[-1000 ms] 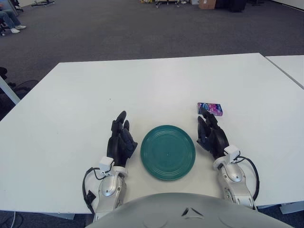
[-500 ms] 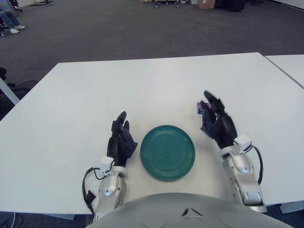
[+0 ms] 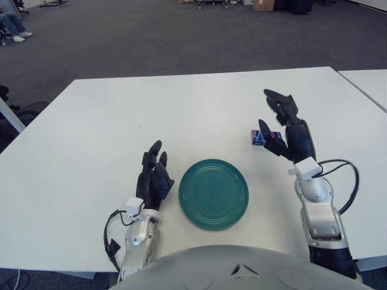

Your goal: Put the gum into the plate.

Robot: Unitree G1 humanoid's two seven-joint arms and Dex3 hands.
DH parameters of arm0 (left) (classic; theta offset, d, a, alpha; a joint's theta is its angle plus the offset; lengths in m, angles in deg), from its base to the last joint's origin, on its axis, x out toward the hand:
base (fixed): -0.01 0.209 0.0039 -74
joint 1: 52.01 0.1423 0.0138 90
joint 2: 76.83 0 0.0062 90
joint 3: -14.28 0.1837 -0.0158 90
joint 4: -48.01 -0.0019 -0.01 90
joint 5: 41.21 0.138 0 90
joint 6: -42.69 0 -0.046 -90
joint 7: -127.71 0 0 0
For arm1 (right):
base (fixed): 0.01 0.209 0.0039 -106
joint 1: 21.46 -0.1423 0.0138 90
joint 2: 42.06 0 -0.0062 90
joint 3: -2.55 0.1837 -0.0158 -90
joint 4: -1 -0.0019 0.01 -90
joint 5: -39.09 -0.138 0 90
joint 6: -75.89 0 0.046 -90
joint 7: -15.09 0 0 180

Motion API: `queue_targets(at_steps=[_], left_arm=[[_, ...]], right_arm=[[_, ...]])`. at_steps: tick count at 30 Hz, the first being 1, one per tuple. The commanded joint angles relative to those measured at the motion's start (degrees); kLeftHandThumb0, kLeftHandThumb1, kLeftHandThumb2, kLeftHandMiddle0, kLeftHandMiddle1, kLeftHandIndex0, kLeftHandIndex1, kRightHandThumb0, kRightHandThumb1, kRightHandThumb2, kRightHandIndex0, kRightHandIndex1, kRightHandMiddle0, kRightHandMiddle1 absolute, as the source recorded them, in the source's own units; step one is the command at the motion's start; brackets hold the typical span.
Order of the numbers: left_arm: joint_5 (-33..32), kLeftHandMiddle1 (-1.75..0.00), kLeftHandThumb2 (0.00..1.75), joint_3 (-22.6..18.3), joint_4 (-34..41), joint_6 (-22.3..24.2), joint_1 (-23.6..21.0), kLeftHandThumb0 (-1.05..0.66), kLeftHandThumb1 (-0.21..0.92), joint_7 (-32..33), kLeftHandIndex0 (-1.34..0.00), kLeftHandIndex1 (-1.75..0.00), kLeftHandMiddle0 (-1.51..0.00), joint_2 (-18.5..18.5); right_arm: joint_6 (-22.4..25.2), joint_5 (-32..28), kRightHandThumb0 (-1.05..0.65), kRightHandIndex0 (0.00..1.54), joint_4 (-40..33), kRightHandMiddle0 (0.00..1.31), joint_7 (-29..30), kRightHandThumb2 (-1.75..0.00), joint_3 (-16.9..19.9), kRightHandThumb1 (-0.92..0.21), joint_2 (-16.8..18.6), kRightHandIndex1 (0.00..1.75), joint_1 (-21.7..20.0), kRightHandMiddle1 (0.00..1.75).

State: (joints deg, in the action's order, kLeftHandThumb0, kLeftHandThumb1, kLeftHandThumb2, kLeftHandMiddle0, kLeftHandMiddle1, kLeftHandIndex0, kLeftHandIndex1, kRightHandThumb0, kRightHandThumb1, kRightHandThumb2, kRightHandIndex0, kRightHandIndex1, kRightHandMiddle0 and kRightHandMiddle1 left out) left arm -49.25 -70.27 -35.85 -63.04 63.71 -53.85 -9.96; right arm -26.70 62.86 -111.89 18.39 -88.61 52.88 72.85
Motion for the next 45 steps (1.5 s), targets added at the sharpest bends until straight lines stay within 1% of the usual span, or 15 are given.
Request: queue_targets(at_steps=[1,2,6,8,10,13,17,25,28,35,40,45], left_arm=[[-0.39,-0.04,0.92,-0.47,-0.38,-0.74,-1.03,-0.90,0.92,-0.41,0.00,-0.68,-0.39,-0.10],[-0.36,-0.04,0.92,-0.50,-0.46,-0.79,-1.13,-0.90,0.92,-0.52,0.00,-0.68,-0.40,0.00],[-0.44,-0.04,0.92,-0.53,-0.55,-0.76,-1.28,-0.89,0.92,-0.87,0.00,-0.68,-0.39,0.22],[-0.61,-0.04,0.91,-0.64,-0.65,-0.56,-1.43,-0.89,0.92,-0.94,0.00,-0.68,-0.39,0.11],[-0.65,-0.03,0.91,-0.68,-0.65,-0.43,-1.48,-0.90,0.92,-1.01,0.00,-0.68,-0.39,0.08],[-0.51,-0.03,0.91,-0.61,-0.57,-0.46,-1.45,-0.90,0.92,-1.16,0.00,-0.68,-0.39,0.19],[0.00,-0.03,0.91,-0.49,-0.47,-0.18,-1.49,-0.91,0.92,-0.73,0.00,-0.68,-0.39,-0.01],[0.88,-0.03,0.91,-0.56,-0.68,-0.19,-1.59,-0.90,0.92,-0.21,0.00,-0.70,-0.41,0.00],[1.01,-0.03,0.91,-0.68,-0.85,-0.25,-1.66,-0.89,0.92,-0.21,0.00,-0.70,-0.41,0.03],[1.61,-0.03,0.92,-0.92,-1.47,-0.76,-1.95,-0.89,0.92,-0.20,0.00,-0.73,-0.42,0.21],[1.52,-0.02,0.93,-1.20,-1.95,-0.81,-2.25,-0.89,0.92,-0.52,0.00,-0.73,-0.43,0.29],[1.13,-0.02,0.94,-1.34,-2.24,-1.03,-2.32,-0.89,0.92,-0.80,0.00,-0.73,-0.43,0.16]], right_arm=[[-1.89,3.84,-0.72,0.52,1.86,0.06,1.46,-0.61,0.07,-0.92,-1.68,0.11,-2.46,0.85],[-2.09,4.79,-0.72,0.53,2.84,0.07,1.74,-0.61,0.04,-0.92,-2.34,0.12,-3.28,0.85],[-3.69,7.18,-0.71,0.54,12.24,0.05,3.62,-0.58,0.18,-0.92,-5.29,0.12,-8.90,0.85],[-3.74,8.81,-0.71,0.53,16.28,0.04,4.23,-0.57,0.00,-0.92,-6.77,0.12,-11.41,0.85],[-2.61,10.46,-0.71,0.50,18.45,0.02,3.88,-0.56,-0.35,-0.92,-8.04,0.10,-13.18,0.83],[0.50,12.49,-0.72,0.45,19.07,0.01,1.82,-0.53,-1.10,-0.92,-9.40,0.07,-14.56,0.78],[2.56,14.71,-0.73,0.40,22.85,0.00,0.79,-0.52,-2.67,-0.92,-11.07,0.04,-17.04,0.71],[4.85,18.83,-0.74,0.33,28.88,0.00,1.07,-0.52,-6.48,-0.92,-13.18,0.00,-19.29,0.59],[4.82,19.63,-0.74,0.32,31.52,0.00,1.74,-0.52,-7.74,-0.92,-13.76,0.00,-19.75,0.55],[5.41,20.99,-0.74,0.32,36.35,0.00,0.83,-0.52,-10.28,-0.92,-15.58,0.00,-21.68,0.52],[6.01,21.08,-0.75,0.32,38.38,0.00,-0.01,-0.52,-11.65,-0.92,-16.25,0.00,-22.67,0.51],[6.70,21.31,-0.76,0.30,39.33,0.00,-2.06,-0.51,-13.30,-0.92,-17.23,0.00,-23.00,0.48]])
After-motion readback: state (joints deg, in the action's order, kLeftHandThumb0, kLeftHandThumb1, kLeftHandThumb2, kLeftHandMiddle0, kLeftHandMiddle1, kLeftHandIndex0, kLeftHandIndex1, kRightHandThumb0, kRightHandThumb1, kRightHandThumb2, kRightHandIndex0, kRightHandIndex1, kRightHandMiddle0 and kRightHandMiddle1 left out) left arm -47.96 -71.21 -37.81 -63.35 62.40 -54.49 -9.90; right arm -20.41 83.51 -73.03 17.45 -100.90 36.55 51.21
